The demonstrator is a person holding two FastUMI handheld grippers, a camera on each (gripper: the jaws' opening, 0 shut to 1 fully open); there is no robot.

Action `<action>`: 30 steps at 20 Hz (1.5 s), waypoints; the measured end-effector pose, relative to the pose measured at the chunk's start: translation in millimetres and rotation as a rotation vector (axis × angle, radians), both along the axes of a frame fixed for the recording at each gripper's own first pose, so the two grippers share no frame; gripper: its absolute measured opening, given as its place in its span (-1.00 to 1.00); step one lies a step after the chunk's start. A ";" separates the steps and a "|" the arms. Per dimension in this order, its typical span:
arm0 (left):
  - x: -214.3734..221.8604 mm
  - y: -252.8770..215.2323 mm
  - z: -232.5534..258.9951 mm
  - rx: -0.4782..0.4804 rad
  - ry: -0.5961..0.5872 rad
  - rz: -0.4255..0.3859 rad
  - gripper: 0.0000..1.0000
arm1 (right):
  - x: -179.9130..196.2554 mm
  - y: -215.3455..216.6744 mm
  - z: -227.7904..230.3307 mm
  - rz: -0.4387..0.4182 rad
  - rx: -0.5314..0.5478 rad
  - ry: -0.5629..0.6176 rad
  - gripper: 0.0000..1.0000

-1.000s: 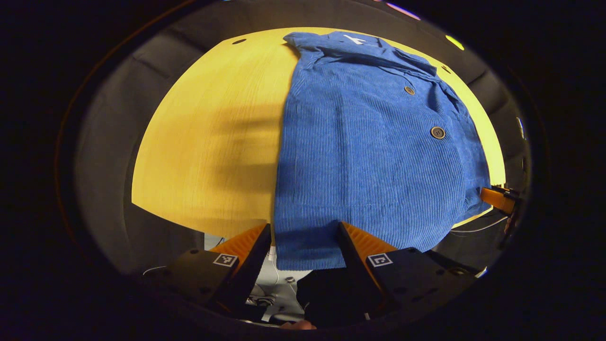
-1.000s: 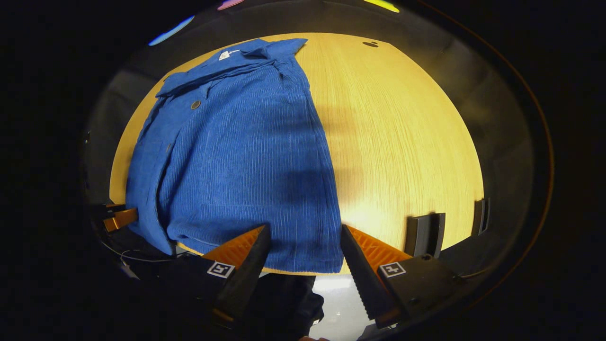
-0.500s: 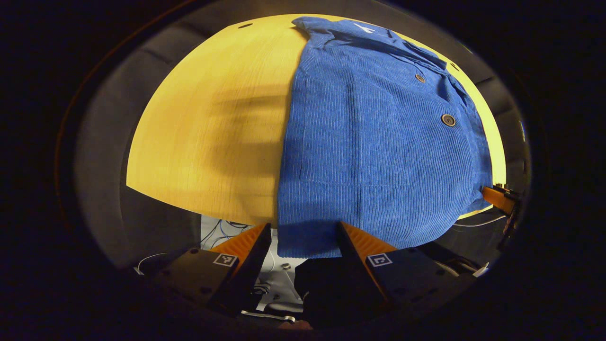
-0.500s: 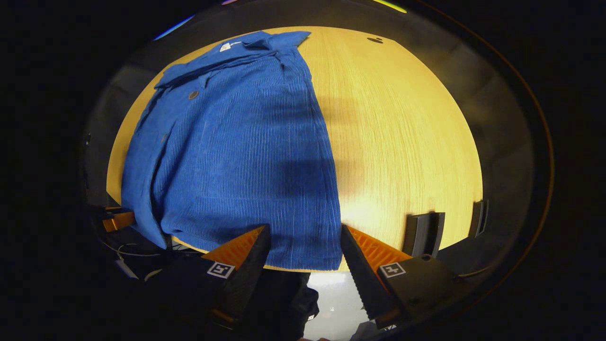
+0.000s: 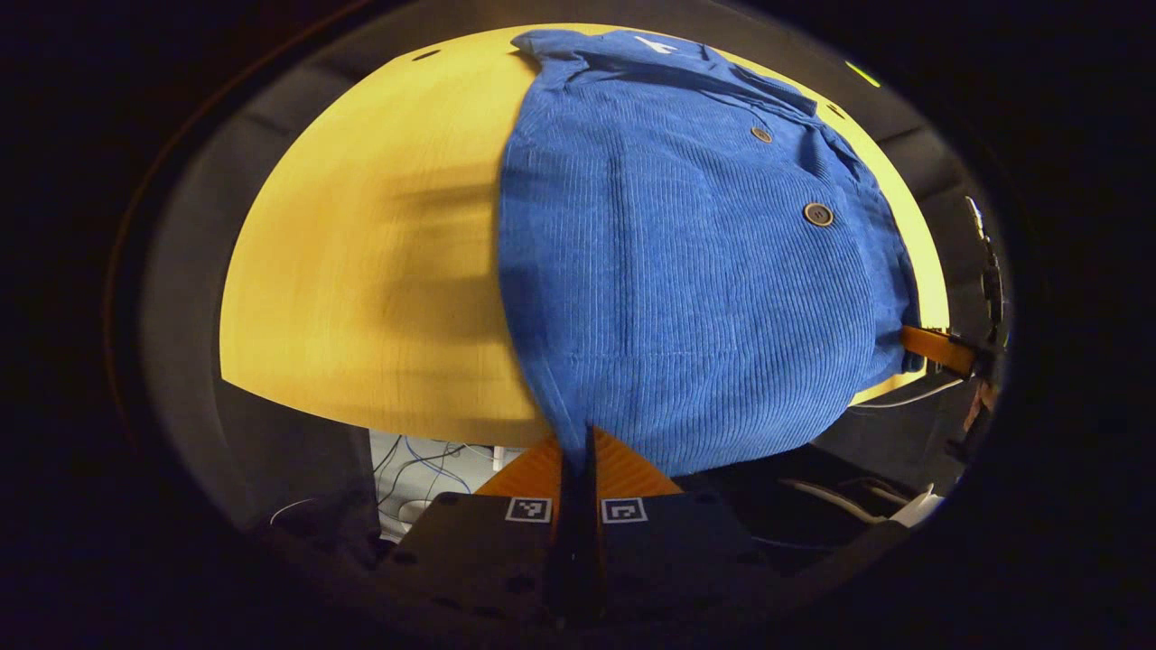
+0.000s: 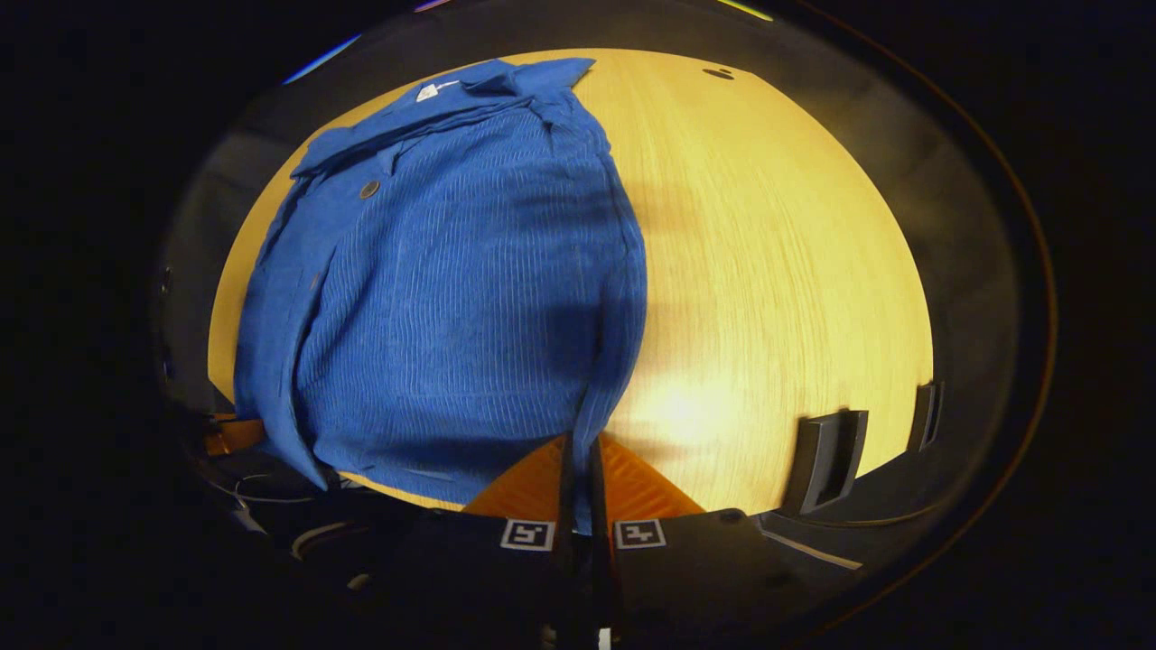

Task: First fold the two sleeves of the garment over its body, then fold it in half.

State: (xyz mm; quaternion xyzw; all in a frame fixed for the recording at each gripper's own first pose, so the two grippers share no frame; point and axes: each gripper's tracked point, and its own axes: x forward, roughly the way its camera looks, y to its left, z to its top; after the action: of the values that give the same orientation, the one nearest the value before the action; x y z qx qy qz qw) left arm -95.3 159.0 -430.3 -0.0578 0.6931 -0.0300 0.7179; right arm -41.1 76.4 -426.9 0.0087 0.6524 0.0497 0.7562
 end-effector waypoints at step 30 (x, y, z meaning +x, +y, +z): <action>449.1 99.3 59.9 -0.105 -0.419 0.280 -1.00 | 467.5 59.6 76.5 -0.219 0.167 -0.408 -0.99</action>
State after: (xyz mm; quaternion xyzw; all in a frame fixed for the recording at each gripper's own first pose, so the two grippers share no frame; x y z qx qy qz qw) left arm 353.8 258.3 -370.4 -0.1828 0.5119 0.0226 0.8391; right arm 426.4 135.9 -350.4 0.1318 0.4748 0.0218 0.8699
